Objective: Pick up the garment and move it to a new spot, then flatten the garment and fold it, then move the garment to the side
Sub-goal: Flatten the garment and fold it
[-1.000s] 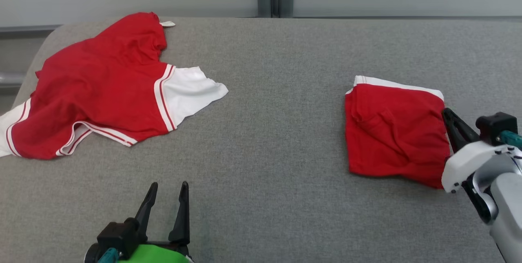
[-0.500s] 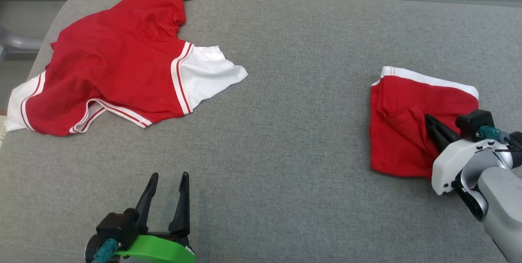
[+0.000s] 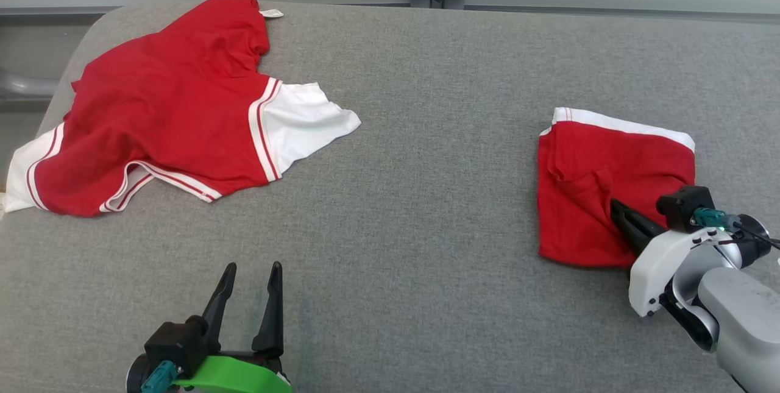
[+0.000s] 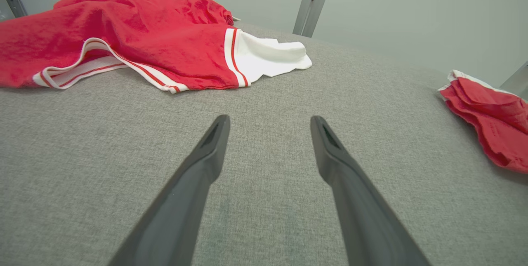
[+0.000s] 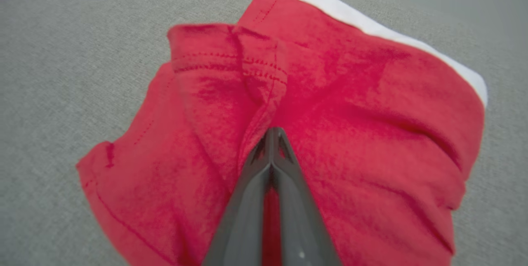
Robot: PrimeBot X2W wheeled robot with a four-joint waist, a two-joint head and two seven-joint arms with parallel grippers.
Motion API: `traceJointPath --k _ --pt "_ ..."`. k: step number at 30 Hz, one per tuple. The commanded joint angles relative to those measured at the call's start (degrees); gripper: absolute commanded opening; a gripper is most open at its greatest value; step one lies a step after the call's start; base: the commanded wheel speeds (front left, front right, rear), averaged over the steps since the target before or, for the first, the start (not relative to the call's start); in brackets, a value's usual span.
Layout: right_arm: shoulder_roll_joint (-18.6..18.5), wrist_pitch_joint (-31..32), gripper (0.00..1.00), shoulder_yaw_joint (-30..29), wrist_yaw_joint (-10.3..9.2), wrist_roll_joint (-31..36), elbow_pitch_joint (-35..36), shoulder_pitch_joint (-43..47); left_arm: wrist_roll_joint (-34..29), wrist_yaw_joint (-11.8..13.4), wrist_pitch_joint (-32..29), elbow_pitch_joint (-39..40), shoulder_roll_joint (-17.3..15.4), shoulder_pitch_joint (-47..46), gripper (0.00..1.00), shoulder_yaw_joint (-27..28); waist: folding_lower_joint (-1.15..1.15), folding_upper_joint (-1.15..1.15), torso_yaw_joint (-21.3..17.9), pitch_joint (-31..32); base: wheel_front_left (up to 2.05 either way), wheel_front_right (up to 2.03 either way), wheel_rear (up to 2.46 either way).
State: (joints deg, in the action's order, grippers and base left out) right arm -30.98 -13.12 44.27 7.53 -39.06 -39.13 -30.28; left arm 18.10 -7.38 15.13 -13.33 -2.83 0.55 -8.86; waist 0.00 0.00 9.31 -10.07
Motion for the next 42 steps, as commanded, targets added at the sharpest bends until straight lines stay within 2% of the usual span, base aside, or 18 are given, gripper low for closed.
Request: traceJointPath --k 1,19,34,42 --pt "-0.3 -0.5 0.00 1.1 -0.08 -0.9 0.4 -1.0 -0.3 -0.1 0.0 0.0 -0.1 0.4 1.00 0.2 0.00 0.00 0.2 0.0 0.00 0.00 0.00" --pt "-3.5 -2.0 0.00 11.8 -0.08 -11.6 2.9 1.1 -0.5 0.0 0.0 -0.2 -0.1 3.0 1.00 0.4 0.00 0.00 1.8 4.3 0.00 0.00 0.00" --pt "-1.8 -2.1 0.00 12.5 -0.08 -11.8 4.1 3.3 -0.2 0.5 0.0 -0.1 -0.1 3.9 1.00 0.0 0.00 0.00 1.3 5.5 0.00 0.00 0.00" --pt "-0.8 -2.1 0.00 14.0 -0.08 -12.6 5.1 5.9 -0.2 1.0 0.0 -0.5 -0.1 5.6 1.00 0.2 0.00 0.00 0.6 8.3 0.00 0.00 0.00"
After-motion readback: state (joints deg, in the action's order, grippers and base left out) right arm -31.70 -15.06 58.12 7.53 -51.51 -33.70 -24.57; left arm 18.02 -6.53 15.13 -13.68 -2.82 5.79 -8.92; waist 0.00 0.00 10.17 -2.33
